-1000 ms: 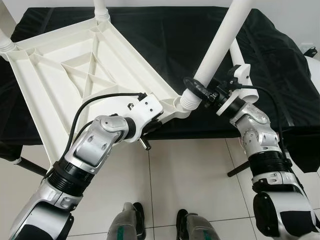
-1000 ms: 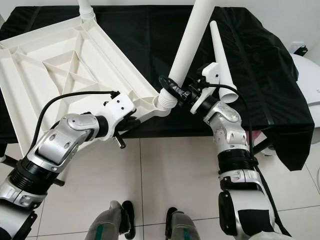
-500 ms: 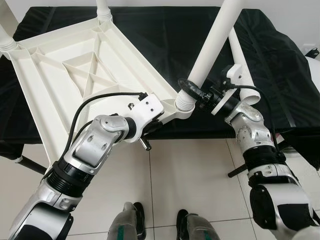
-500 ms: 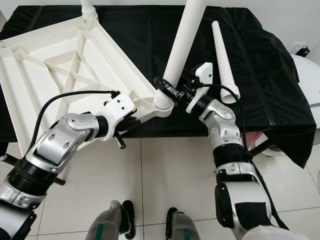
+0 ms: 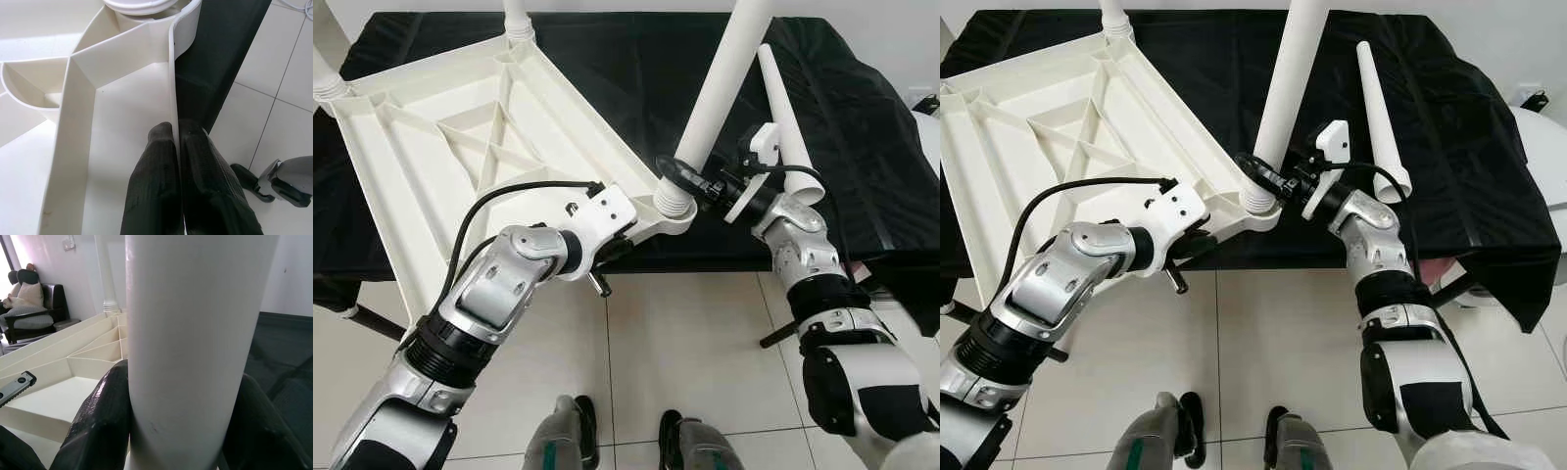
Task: Building children table
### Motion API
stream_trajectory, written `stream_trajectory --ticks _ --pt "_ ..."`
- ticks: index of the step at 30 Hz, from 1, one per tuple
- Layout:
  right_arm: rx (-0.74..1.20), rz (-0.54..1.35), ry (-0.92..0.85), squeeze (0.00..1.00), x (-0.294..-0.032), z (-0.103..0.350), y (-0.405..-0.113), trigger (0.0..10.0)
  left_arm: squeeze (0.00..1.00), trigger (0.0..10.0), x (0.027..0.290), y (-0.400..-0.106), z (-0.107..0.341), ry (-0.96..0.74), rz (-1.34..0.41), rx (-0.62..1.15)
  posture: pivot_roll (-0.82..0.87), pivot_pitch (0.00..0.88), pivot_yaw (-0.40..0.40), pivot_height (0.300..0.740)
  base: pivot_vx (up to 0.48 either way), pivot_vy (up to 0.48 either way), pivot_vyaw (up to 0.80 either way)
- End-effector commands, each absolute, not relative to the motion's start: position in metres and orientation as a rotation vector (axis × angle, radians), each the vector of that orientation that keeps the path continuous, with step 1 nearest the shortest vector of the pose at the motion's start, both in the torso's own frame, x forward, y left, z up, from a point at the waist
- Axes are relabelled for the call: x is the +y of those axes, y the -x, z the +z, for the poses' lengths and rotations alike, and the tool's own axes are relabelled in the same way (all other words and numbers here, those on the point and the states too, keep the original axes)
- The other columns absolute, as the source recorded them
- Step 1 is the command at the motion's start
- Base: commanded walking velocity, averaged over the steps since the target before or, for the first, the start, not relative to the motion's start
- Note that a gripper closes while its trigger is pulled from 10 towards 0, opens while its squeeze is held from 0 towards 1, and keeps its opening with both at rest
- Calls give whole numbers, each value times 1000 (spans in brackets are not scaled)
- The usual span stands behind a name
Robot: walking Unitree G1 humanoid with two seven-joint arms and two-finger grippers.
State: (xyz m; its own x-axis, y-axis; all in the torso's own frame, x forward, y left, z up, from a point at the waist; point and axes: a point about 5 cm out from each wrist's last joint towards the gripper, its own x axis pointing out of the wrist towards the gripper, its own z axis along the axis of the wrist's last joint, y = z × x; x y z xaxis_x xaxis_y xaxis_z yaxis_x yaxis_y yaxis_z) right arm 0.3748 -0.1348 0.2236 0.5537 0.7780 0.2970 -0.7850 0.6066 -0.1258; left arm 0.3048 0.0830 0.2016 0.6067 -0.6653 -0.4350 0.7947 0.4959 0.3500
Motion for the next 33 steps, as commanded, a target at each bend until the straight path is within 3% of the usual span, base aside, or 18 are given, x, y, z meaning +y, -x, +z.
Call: stream_trajectory --ticks 1,33 --pt "-297 917 -9 0 -139 215 -375 10000 0 10000 75 -297 212 -575 -931 190 -14 195 -12 740 0 0 0" --pt "-303 917 -39 0 -147 194 -364 10000 0 10000 85 -308 203 -657 -852 225 -26 188 0 740 0 0 0"
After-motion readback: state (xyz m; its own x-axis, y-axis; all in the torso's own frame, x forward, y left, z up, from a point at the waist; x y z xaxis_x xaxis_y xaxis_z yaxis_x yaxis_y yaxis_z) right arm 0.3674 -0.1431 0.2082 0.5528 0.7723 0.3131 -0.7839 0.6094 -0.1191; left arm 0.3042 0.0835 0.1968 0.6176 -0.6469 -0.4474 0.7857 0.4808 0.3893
